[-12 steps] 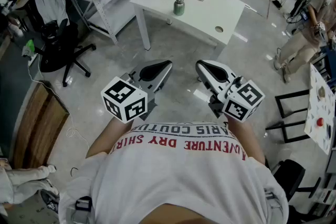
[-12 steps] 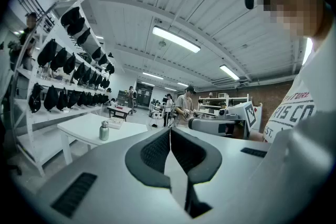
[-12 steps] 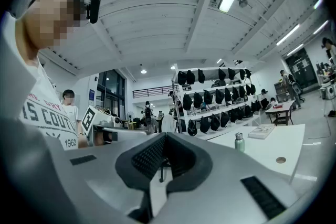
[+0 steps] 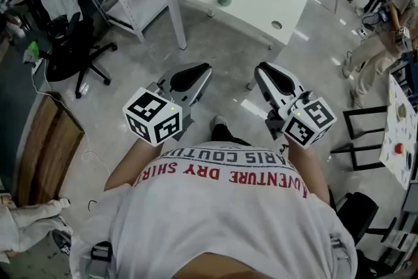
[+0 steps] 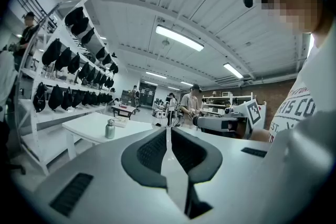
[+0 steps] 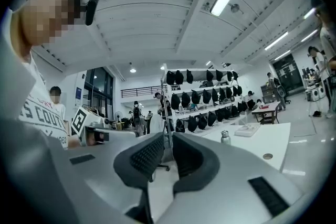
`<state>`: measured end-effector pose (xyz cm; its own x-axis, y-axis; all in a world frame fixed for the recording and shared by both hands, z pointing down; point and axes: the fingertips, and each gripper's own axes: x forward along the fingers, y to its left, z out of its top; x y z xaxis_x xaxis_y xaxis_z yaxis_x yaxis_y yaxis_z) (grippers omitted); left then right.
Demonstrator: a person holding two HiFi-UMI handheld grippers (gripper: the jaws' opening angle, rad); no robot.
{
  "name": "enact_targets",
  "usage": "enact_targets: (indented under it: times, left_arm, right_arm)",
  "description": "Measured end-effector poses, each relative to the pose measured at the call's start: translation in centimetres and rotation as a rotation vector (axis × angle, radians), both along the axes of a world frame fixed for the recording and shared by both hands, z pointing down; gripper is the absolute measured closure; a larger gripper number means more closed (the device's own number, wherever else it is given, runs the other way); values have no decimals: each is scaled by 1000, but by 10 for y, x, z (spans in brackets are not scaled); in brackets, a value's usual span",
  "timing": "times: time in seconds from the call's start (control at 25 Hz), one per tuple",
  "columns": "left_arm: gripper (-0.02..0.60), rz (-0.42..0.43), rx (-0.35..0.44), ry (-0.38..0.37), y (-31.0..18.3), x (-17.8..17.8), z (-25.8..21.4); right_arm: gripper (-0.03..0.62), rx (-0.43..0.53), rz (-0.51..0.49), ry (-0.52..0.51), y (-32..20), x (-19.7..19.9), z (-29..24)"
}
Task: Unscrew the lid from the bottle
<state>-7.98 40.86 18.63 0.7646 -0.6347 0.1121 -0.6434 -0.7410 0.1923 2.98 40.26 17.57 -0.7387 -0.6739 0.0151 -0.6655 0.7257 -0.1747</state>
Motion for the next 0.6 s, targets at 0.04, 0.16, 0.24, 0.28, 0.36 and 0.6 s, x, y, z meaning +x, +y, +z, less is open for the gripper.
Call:
enact_targets:
  times: [0.04, 0.16, 0.24, 0.28, 0.36, 0.6]
  left_arm:
    - [551, -3, 8, -7, -5, 0, 1]
    - [522, -3, 18, -25, -20, -1, 6]
    - [420, 6, 7, -26, -31, 0, 12]
    - [405, 9, 0, -21, -36, 1, 15]
    - [366, 14, -11, -14, -48, 3, 20]
    - [293, 32, -33, -74, -103, 7, 40]
  right_arm:
    - [553, 0, 6, 6, -5, 2, 2]
    - [447, 5, 29, 15, -24, 11, 7]
    - [415, 11, 44, 12, -38, 15, 9]
    - [404, 13, 46, 13, -44, 17, 10]
    - [362, 14, 45, 25, -58, 18, 14]
    - [298, -10, 58, 29, -124, 23, 28]
